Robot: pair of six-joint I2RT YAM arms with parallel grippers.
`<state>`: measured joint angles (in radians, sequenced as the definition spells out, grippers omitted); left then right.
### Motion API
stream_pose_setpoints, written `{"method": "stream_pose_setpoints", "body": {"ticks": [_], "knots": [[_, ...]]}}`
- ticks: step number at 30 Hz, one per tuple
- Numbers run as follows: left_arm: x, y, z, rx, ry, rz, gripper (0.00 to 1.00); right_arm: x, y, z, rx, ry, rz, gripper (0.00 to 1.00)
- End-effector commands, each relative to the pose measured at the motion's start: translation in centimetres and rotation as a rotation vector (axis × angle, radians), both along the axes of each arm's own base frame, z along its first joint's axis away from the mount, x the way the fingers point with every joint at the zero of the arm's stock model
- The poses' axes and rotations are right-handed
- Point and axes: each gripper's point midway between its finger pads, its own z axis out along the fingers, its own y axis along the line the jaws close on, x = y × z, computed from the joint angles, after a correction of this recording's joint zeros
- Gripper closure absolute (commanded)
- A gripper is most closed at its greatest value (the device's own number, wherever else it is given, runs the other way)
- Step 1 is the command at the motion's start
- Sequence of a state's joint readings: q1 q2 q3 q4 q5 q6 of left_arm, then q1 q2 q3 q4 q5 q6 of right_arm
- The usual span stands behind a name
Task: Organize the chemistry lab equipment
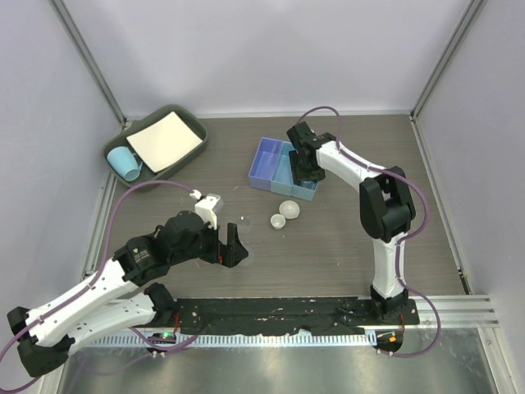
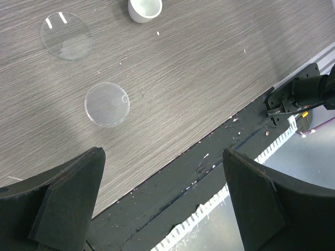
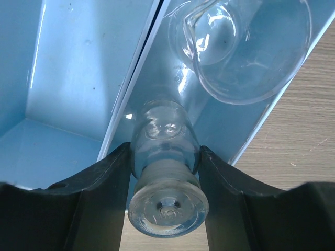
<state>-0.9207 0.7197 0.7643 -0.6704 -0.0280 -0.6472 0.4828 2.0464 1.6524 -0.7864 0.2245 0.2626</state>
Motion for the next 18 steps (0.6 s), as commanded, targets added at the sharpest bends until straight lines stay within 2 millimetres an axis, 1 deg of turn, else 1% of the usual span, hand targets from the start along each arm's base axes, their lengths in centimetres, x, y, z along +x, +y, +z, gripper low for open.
{"method": "stream_pose_setpoints", "body": {"ticks": [1,4,5,8,14,18], "knots": [[0.0,-0.5,0.4,-0.022,-0.009,-0.015,0.00,0.0,0.1,-1.2,0.003,0.002,0.020,0.66],[0.1,-0.5,0.4,-0.020,-0.009,-0.013,0.00,0.1,0.0,-1.3,-0.003,0.001,0.019,0.55],[0.1,-0.5,0.3,-0.018,-0.007,-0.015,0.00,0.2,-0.1,-1.1,-0.006,-0.007,0.018,0.48],[0.1,-0.6,0.2,-0.012,-0.004,-0.014,0.00,0.3,-0.1,-0.8,-0.007,-0.016,0.018,0.40],[0.2,-0.7,0.0,-0.005,0.001,-0.016,0.00,0.5,0.0,0.3,0.005,-0.036,0.017,0.30],[0.2,-0.7,-0.1,0.002,0.003,-0.016,0.00,0.6,0.2,1.2,0.013,-0.048,0.016,0.28]]}}
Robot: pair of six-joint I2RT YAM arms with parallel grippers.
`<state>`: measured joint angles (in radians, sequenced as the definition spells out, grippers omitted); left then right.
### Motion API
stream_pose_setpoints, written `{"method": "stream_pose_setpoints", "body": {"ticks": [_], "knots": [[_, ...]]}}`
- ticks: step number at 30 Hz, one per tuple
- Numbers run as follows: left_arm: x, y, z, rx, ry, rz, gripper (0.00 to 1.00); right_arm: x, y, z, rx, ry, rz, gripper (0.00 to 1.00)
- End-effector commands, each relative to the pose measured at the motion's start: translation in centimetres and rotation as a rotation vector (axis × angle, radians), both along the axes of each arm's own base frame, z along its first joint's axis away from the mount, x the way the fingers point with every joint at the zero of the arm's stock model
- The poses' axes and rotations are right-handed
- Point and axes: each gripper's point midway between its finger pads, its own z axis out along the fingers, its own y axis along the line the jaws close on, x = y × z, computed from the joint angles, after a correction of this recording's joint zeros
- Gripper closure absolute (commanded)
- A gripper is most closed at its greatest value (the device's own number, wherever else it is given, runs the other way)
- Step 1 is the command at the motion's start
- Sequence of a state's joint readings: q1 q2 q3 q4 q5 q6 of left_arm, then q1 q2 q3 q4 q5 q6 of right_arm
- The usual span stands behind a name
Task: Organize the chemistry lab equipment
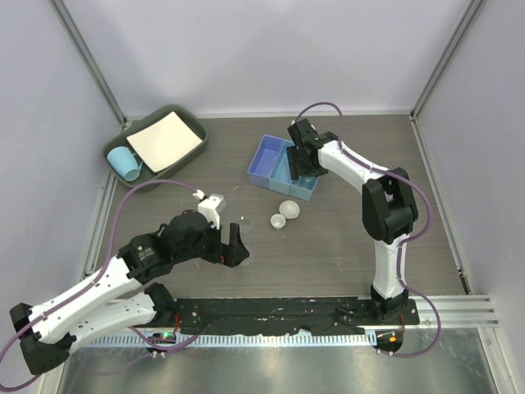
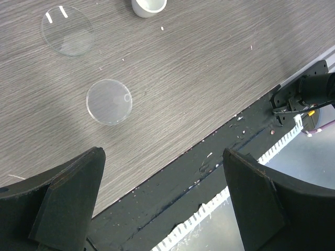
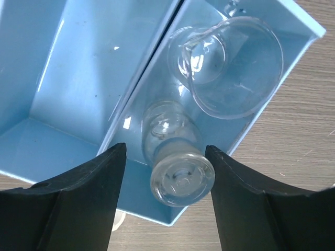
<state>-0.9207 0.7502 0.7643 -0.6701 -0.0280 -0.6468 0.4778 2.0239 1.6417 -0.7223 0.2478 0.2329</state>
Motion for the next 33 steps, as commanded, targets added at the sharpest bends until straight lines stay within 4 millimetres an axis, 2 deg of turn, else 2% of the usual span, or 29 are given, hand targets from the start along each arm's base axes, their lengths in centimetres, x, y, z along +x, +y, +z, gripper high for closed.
{"method": "stream_pose_setpoints", "body": {"ticks": [1,3,10,14,17,18,20,21,23,24,26,27,33], "knots": [[0.1,-0.6,0.5,-0.021,-0.014,-0.017,0.00,-0.9,0.2,0.6,0.015,0.021,0.002,0.28],[0.2,-0.6,0.6,-0.023,-0.015,-0.016,0.00,-0.8,0.2,1.6,0.018,0.002,-0.003,0.28],[0.1,-0.6,0.4,-0.016,-0.009,-0.021,0.00,-1.1,0.4,8.6,0.018,-0.141,-0.009,0.28],[0.1,-0.6,0.4,-0.014,-0.008,-0.019,0.00,-2.9,1.5,13.2,0.008,-0.241,0.021,0.28],[0.2,-0.6,0.4,-0.013,-0.010,-0.017,0.00,-4.7,2.7,14.3,0.019,-0.256,0.061,0.28],[0.2,-0.6,0.3,-0.009,-0.007,-0.015,0.00,-5.8,3.8,14.6,0.031,-0.258,0.095,0.28],[0.1,-0.5,0.3,-0.007,-0.007,-0.015,0.00,-7.1,4.7,14.3,0.044,-0.246,0.121,0.28],[0.1,-0.4,0.3,-0.008,-0.006,-0.011,0.00,-8.3,5.5,13.7,0.048,-0.228,0.153,0.28],[0.1,-0.4,0.4,-0.010,-0.009,-0.008,0.00,-9.3,6.2,12.8,0.061,-0.213,0.169,0.28],[0.2,-0.3,0.4,-0.007,-0.010,-0.002,0.00,-10.2,6.8,11.4,0.081,-0.184,0.183,0.29],[0.2,-0.2,0.7,-0.016,-0.014,0.003,0.00,-11.0,7.2,10.5,0.117,-0.170,0.183,0.30],[0.2,-0.1,0.8,-0.016,-0.016,0.005,0.00,-11.5,7.4,9.0,0.134,-0.147,0.178,0.31],[0.0,0.5,1.1,-0.009,-0.016,0.018,0.00,-12.6,7.9,5.0,0.190,-0.103,0.136,0.36]]}}
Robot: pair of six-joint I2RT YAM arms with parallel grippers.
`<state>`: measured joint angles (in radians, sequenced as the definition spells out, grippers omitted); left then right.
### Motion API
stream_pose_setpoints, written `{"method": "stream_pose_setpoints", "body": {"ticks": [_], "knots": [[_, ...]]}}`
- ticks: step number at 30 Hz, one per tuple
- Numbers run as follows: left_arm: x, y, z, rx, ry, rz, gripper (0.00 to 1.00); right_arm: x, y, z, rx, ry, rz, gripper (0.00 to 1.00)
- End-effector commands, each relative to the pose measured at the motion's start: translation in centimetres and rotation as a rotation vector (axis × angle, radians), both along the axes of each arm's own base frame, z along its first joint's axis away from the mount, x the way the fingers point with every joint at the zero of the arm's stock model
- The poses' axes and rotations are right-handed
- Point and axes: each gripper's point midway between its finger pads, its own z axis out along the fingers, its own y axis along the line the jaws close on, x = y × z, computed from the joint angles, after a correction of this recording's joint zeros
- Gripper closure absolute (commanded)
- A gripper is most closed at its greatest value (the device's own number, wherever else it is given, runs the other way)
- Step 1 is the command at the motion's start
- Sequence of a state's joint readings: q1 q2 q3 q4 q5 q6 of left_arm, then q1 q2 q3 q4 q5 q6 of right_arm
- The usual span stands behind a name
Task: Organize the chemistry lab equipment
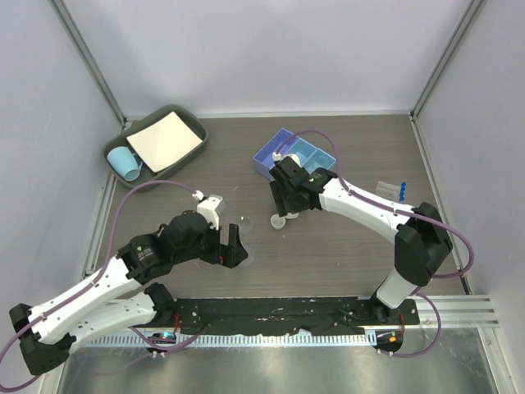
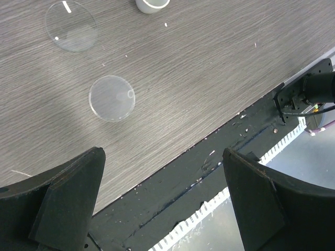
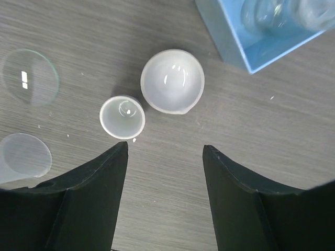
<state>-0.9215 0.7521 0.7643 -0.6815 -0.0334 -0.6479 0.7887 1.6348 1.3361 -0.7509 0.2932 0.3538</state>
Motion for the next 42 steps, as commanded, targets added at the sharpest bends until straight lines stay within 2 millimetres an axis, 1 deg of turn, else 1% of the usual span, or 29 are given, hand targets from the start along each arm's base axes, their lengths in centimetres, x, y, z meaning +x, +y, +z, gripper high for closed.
{"method": "stream_pose_setpoints", "body": {"ticks": [1,5,7,11,15,24,26,31,34,39,42], "knots": [[0.1,0.4,1.6,-0.025,-0.029,0.017,0.00,0.5,1.9,-1.1,0.133,-0.011,-0.060,0.36],[0.0,0.6,1.7,-0.028,-0.033,0.023,0.00,0.3,2.3,-3.1,0.139,0.026,-0.072,0.40],[-0.1,0.7,1.7,-0.030,-0.033,0.023,0.00,0.3,2.7,-3.6,0.147,0.034,-0.072,0.41],[-0.1,0.6,1.6,-0.031,-0.032,0.022,0.00,0.4,3.3,-5.1,0.147,0.063,-0.075,0.46],[-0.1,0.7,1.6,-0.031,-0.034,0.021,0.00,0.6,3.4,-6.0,0.142,0.072,-0.083,0.50],[0.0,0.6,1.5,-0.029,-0.034,0.020,0.00,0.9,4.0,-6.7,0.147,0.084,-0.080,0.59],[0.0,0.6,1.5,-0.027,-0.034,0.019,0.00,0.7,4.3,-7.1,0.146,0.096,-0.073,0.62],[0.0,0.6,1.5,-0.028,-0.035,0.019,0.00,0.5,4.7,-7.7,0.143,0.110,-0.065,0.65],[0.0,0.6,1.4,-0.027,-0.034,0.019,0.00,0.3,5.1,-7.8,0.142,0.108,-0.057,0.67],[0.0,0.6,1.3,-0.025,-0.033,0.017,0.00,-0.4,6.1,-7.6,0.129,0.101,-0.030,0.68],[0.0,0.6,1.3,-0.025,-0.033,0.017,0.00,-0.4,6.5,-7.6,0.125,0.100,-0.025,0.74]]}}
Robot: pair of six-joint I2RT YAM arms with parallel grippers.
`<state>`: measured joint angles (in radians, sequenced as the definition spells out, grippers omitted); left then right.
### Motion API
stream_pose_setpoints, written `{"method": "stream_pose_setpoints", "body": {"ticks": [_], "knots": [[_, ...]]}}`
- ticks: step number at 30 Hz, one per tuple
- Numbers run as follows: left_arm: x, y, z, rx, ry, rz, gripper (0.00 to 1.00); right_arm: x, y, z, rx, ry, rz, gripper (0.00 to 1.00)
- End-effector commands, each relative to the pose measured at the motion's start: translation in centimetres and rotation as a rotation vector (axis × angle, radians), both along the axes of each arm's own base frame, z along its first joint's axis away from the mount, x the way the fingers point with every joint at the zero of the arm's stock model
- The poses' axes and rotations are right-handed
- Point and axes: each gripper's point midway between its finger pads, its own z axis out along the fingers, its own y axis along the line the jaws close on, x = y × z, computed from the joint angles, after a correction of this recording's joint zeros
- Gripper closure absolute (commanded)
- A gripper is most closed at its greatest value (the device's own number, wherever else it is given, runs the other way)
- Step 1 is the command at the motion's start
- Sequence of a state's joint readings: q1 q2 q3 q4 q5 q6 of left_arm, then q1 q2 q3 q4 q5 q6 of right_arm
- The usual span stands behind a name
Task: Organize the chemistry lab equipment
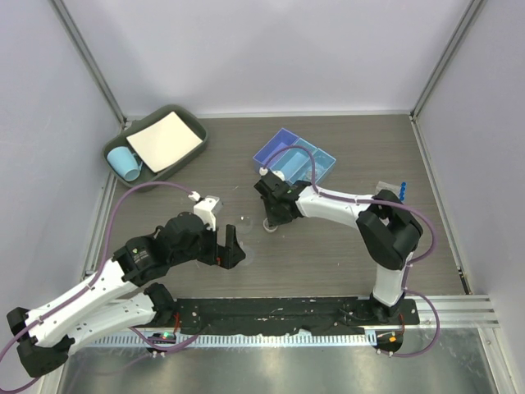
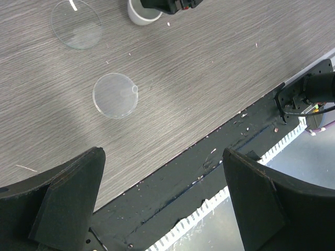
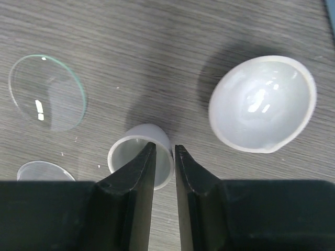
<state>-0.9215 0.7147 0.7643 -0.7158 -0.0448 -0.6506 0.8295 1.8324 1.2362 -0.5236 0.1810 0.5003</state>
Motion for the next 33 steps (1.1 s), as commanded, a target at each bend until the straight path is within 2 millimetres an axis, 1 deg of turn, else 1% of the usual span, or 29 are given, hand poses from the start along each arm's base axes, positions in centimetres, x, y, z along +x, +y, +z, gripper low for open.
{"method": "stream_pose_setpoints", "body": {"ticks": [1,2,4,5,6,8,10,13,14,15,16,18,19,21,22,23,24,25,27,28,29,30,31,33], "knots": [[0.3,-0.2,1.2,-0.028,-0.029,0.006,0.00,0.7,2.0,1.1,0.032,-0.041,0.008,0.76],[0.3,-0.2,1.1,-0.028,-0.027,0.006,0.00,0.7,2.1,1.2,0.035,-0.041,0.006,0.81],[0.2,-0.1,1.3,-0.034,-0.032,0.007,0.00,0.6,2.2,0.7,0.025,-0.034,0.010,0.87],[0.3,-0.1,1.2,-0.033,-0.031,0.007,0.00,0.7,2.2,0.7,0.022,-0.032,0.010,0.95],[0.2,-0.1,1.3,-0.034,-0.032,0.007,0.00,0.7,2.3,0.7,0.022,-0.030,0.011,0.99],[0.2,-0.1,1.3,-0.035,-0.033,0.007,0.00,0.7,2.5,0.7,0.017,-0.030,0.012,0.99],[0.2,-0.1,1.3,-0.034,-0.032,0.007,0.00,0.9,2.7,1.2,0.017,-0.037,0.019,0.99],[0.2,-0.1,1.2,-0.033,-0.031,0.006,0.00,1.4,3.2,3.4,0.023,-0.078,0.027,0.99],[0.2,-0.1,1.3,-0.036,-0.032,0.005,0.00,1.9,3.5,5.1,0.035,-0.108,0.028,0.99],[0.2,-0.1,1.3,-0.038,-0.033,0.005,0.00,2.3,3.5,6.1,0.039,-0.127,0.025,0.99],[0.2,-0.1,1.3,-0.039,-0.034,0.005,0.00,3.2,4.1,7.9,0.056,-0.164,0.022,0.99],[0.1,-0.1,1.3,-0.039,-0.033,0.003,0.00,4.1,3.4,9.5,0.024,-0.190,0.013,0.99],[0.1,-0.1,1.3,-0.042,-0.032,0.003,0.00,4.7,3.6,11.1,0.031,-0.210,0.010,0.99],[0.1,-0.1,1.3,-0.042,-0.032,0.003,0.00,6.1,2.9,12.3,0.018,-0.239,-0.016,0.99],[0.1,-0.1,1.2,-0.041,-0.031,0.003,0.00,6.9,2.7,13.6,0.033,-0.258,-0.030,0.99],[0.1,-0.1,1.2,-0.039,-0.030,0.003,0.00,7.5,2.3,14.1,0.037,-0.265,-0.046,0.99],[0.1,-0.1,1.2,-0.041,-0.031,0.002,0.00,8.8,1.1,14.3,0.036,-0.268,-0.081,0.99],[0.1,-0.1,1.1,-0.039,-0.031,0.003,0.00,9.7,0.7,14.9,0.050,-0.274,-0.099,0.99],[0.2,-0.1,1.0,-0.036,-0.030,0.007,0.00,11.1,-0.5,15.4,0.060,-0.274,-0.134,0.99],[0.1,-0.1,1.0,-0.035,-0.029,0.006,0.00,12.4,-1.8,15.5,0.061,-0.275,-0.167,0.99],[0.1,-0.1,0.9,-0.033,-0.026,0.005,0.00,13.1,-2.4,15.7,0.065,-0.278,-0.183,0.99],[0.1,-0.1,0.9,-0.035,-0.026,0.002,0.00,13.7,-2.9,15.7,0.065,-0.280,-0.193,0.99],[0.1,-0.1,0.9,-0.037,-0.026,0.005,0.00,14.8,-3.9,15.5,0.055,-0.282,-0.214,0.99],[0.1,-0.1,0.9,-0.038,-0.028,0.006,0.00,15.6,-4.3,15.1,0.051,-0.272,-0.220,0.99]]}}
